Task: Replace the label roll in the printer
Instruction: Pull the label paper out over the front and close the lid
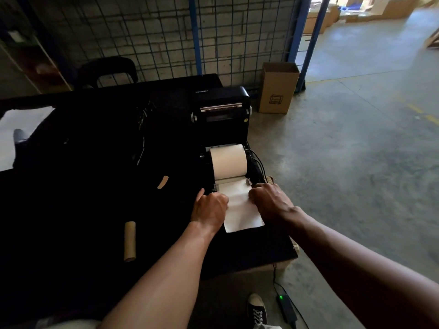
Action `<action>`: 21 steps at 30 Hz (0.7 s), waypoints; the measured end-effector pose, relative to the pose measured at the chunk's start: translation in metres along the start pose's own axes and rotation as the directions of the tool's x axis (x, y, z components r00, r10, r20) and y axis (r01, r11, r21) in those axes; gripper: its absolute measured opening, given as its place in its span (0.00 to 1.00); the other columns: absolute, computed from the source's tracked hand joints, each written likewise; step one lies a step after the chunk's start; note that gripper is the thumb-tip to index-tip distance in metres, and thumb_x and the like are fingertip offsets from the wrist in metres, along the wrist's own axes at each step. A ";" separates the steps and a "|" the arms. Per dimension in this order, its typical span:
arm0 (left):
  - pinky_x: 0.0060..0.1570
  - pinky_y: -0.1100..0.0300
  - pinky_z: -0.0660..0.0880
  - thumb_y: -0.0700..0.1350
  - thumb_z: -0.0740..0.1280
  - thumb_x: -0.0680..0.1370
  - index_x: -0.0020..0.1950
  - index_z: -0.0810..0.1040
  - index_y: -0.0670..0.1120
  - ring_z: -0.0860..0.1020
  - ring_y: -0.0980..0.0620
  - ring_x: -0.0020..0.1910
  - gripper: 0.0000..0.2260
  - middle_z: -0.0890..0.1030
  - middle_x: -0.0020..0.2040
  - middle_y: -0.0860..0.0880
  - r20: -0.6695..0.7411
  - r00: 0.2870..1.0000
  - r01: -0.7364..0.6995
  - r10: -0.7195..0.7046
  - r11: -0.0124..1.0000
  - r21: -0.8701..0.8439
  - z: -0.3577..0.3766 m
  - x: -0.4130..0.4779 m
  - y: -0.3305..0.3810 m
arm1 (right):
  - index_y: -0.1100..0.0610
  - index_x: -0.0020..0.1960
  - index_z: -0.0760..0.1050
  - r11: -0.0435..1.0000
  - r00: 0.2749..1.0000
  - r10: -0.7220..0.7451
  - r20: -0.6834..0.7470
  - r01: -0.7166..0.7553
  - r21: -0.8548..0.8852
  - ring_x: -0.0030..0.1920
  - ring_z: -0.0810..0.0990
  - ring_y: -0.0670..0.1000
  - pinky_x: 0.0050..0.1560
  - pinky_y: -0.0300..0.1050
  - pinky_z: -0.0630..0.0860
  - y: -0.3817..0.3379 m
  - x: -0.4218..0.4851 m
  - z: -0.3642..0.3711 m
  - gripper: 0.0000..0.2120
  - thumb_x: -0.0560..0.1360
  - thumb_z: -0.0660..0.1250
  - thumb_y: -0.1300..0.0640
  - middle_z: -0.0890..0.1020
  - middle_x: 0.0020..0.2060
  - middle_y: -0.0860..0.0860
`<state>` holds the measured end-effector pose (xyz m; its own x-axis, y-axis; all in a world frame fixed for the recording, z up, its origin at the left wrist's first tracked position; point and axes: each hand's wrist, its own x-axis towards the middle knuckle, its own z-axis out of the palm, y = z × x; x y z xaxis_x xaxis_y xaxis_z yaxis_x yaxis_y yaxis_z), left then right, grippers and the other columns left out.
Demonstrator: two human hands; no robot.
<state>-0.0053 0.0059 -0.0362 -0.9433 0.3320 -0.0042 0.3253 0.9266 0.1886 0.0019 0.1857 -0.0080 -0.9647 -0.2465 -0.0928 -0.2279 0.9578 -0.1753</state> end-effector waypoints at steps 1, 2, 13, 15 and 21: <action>0.74 0.49 0.59 0.44 0.67 0.79 0.41 0.81 0.47 0.83 0.50 0.45 0.07 0.83 0.43 0.52 -0.014 1.000 0.011 -0.011 1.000 0.007 0.000 0.001 0.002 | 0.64 0.46 0.81 1.000 1.000 0.016 -0.007 -0.016 -0.012 0.50 0.82 0.63 0.40 0.46 0.70 -0.001 -0.001 0.000 0.07 0.72 0.66 0.66 0.83 0.48 0.60; 0.74 0.49 0.59 0.42 0.66 0.79 0.40 0.80 0.47 0.83 0.50 0.44 0.08 0.83 0.42 0.51 -0.035 0.999 0.023 -0.023 1.000 0.017 -0.001 0.002 0.004 | 0.64 0.46 0.81 0.999 0.999 0.031 -0.014 -0.031 -0.020 0.50 0.82 0.64 0.40 0.46 0.69 -0.003 -0.001 0.001 0.06 0.72 0.65 0.67 0.83 0.48 0.60; 0.51 0.54 0.80 0.45 0.74 0.75 0.49 0.84 0.49 0.83 0.48 0.48 0.04 0.85 0.49 0.48 0.111 0.993 0.034 -0.026 0.997 -0.065 -0.023 0.022 -0.007 | 0.65 0.48 0.82 0.988 0.984 0.123 0.126 -0.133 0.076 0.49 0.82 0.65 0.46 0.52 0.80 -0.005 0.028 -0.023 0.06 0.71 0.71 0.67 0.84 0.45 0.63; 0.51 0.55 0.80 0.46 0.75 0.74 0.48 0.85 0.50 0.83 0.51 0.48 0.05 0.85 0.49 0.50 0.201 0.979 0.027 -0.005 0.994 -0.109 -0.032 0.029 -0.013 | 0.61 0.46 0.83 0.981 0.966 0.127 0.225 -0.156 0.117 0.46 0.84 0.60 0.46 0.49 0.81 0.000 0.039 -0.033 0.08 0.68 0.77 0.62 0.85 0.44 0.59; 0.51 0.55 0.81 0.48 0.72 0.75 0.47 0.86 0.50 0.83 0.51 0.47 0.05 0.86 0.47 0.51 0.177 0.982 0.103 -0.070 0.977 -0.188 -0.060 0.054 -0.012 | 0.60 0.56 0.79 0.982 0.974 0.127 0.189 -0.150 0.116 0.35 0.74 0.54 0.30 0.37 0.66 0.012 0.064 -0.059 0.17 0.70 0.74 0.55 0.80 0.39 0.52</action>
<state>-0.0645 0.0022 0.0205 -0.9369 0.2927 -0.1910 0.2080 0.9062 0.3680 -0.0705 0.1903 0.0414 -0.9432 -0.1467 -0.2981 -0.0636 0.9603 -0.2716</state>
